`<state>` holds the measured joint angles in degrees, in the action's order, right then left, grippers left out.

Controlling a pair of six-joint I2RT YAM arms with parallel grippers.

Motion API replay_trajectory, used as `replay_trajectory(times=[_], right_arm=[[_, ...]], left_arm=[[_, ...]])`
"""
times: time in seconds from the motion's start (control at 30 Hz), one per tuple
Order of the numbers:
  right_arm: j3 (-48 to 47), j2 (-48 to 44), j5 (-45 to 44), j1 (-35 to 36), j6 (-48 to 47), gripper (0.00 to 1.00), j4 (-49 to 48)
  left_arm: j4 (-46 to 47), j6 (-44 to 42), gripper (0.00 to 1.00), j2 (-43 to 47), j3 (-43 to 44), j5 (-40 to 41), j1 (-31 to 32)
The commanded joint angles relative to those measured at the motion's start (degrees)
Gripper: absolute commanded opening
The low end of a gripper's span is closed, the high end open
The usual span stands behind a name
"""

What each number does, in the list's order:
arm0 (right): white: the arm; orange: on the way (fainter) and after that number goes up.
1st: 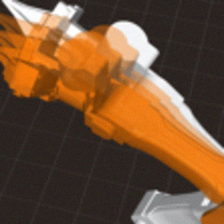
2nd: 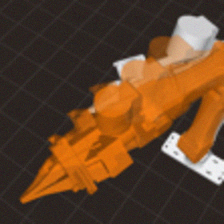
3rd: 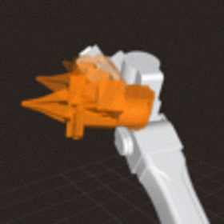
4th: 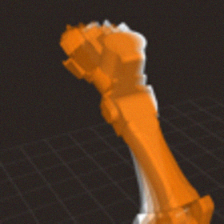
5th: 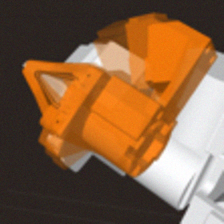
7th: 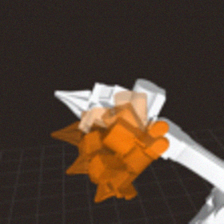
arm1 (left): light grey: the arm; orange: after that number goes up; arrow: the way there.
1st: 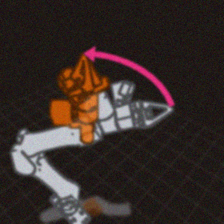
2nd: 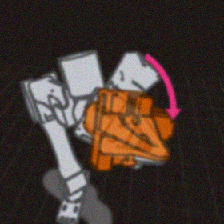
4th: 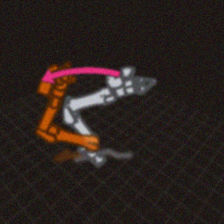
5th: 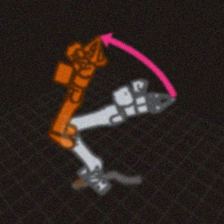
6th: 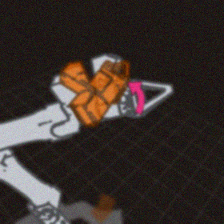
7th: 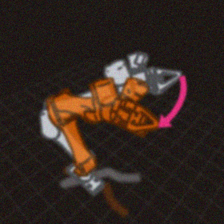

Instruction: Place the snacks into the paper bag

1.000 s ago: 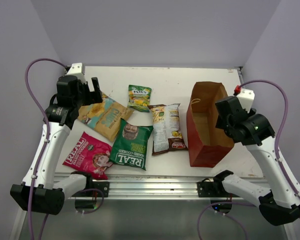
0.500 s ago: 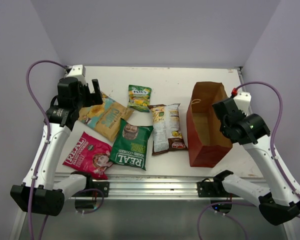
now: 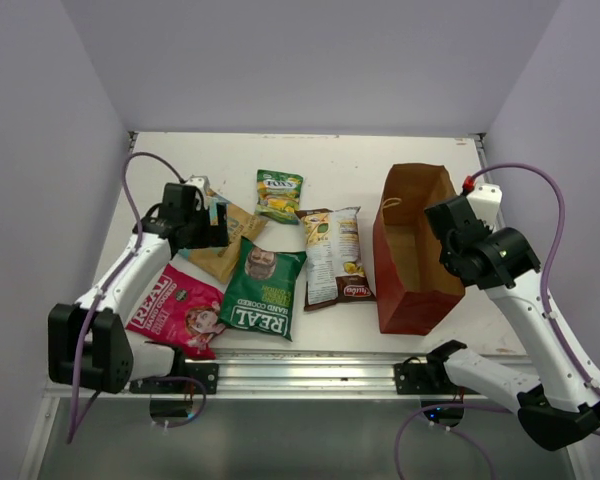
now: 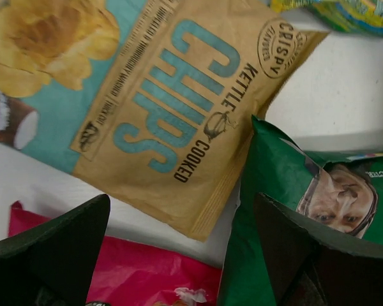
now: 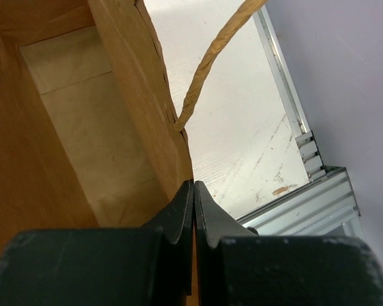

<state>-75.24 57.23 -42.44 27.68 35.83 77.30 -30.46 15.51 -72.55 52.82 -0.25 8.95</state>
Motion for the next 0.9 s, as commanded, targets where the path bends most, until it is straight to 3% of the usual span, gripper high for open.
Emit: replay_trajectory(times=[0.0, 0.5, 0.63, 0.67, 0.7, 0.77, 0.8, 0.87], right_arm=[[-0.52, -0.37, -0.19, -0.17, 0.29, 0.0, 9.89], [0.18, -1.51, 1.21, -0.17, -0.77, 0.0, 8.49], [0.27, -1.33, 1.48, -0.17, -0.94, 0.0, 8.13], [0.36, -1.33, 1.65, -0.17, -1.12, 0.0, 8.05], [0.45, -1.25, 1.74, -0.17, -1.2, 0.0, 7.87], [0.27, -1.07, 1.74, -0.26, -1.38, 0.0, 7.69], [0.36, -1.07, 1.74, -0.17, -1.47, 0.0, 7.69], [0.27, -1.07, 1.74, -0.17, -1.47, 0.0, 7.78]], left_arm=[[2.68, 1.54, 0.98, -3.38, -0.61, -6.06, 2.03], [7.08, 2.95, 0.98, -10.24, -4.92, -12.14, 9.5], [8.13, 3.21, 0.91, -10.5, -5.44, -12.76, 10.47], [8.31, 3.21, 0.83, -11.63, -5.62, -12.93, 10.56], [8.48, 3.3, 0.59, -12.34, -5.71, -13.28, 10.91], [9.36, 3.21, 0.35, -14.01, -5.88, -14.68, 11.26], [9.19, 3.21, 0.0, -14.37, -5.71, -14.69, 11.44], [9.1, 3.39, 0.0, -14.2, -5.01, -13.9, 11.79]])
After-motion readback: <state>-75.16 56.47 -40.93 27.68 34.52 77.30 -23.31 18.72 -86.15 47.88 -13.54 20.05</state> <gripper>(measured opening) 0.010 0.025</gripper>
